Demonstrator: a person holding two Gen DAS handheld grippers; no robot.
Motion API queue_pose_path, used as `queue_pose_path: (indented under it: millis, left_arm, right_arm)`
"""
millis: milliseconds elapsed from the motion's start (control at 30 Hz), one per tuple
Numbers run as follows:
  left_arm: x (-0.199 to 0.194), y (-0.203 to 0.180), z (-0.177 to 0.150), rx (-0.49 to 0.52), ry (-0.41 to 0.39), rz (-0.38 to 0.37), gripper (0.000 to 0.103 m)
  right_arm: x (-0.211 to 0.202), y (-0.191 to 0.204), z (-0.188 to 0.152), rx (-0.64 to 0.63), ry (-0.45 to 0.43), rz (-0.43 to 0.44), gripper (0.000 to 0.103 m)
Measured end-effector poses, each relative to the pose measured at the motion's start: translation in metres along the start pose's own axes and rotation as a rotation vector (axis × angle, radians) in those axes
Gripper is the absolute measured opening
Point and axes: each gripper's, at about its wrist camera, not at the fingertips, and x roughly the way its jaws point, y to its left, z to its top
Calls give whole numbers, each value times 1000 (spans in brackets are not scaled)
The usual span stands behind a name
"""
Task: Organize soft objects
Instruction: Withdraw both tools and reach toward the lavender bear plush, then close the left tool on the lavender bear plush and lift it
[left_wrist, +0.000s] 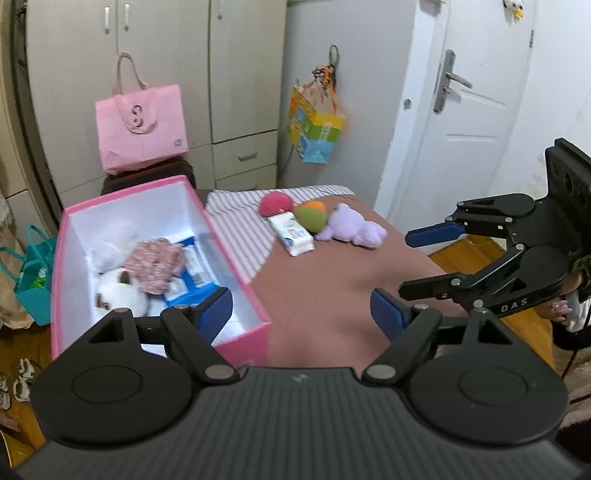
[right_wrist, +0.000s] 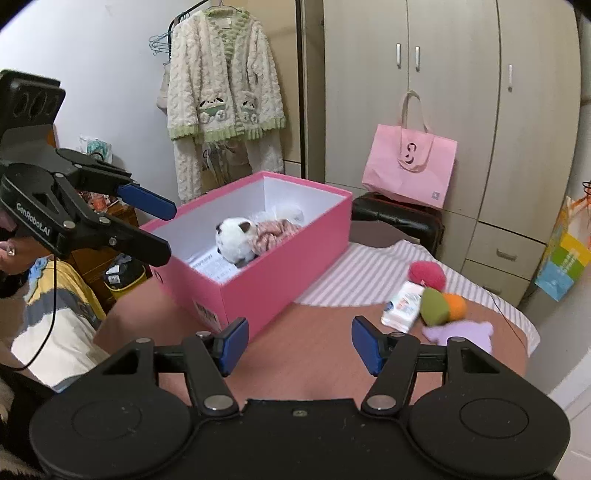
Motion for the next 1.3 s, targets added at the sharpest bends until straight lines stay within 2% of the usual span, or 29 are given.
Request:
queue_pose_path:
  millis: [200,400,667,733,833,1033,1300]
  left_arm:
    - [33,-32,1,7,6,-47,82]
    - [72,-51,12,-25,37,-132,82]
    - [136,-62,22,-76,45,-111,81]
    - [150,-62,23,-98,26,-86,81]
    - [174,-63,24,-150,2,-29,80]
    - [218,-57,29,-248,13,-25,79]
    - [264,-61,38,-303,39,-15,75]
  right_arm:
    - [-6,-21,-22,35,5,-20,68]
    - [-7,-44,-35,34,19,-49,68]
    - [23,-83,-55,34,23,-150,68]
    - [37,-95,-58,35,33,-169,68]
    - [57,-114,-63,54,48,-151,68]
    - [80,-136,-67,48,40,-205,68]
    - [98,-172,-66,73,50,-181,70]
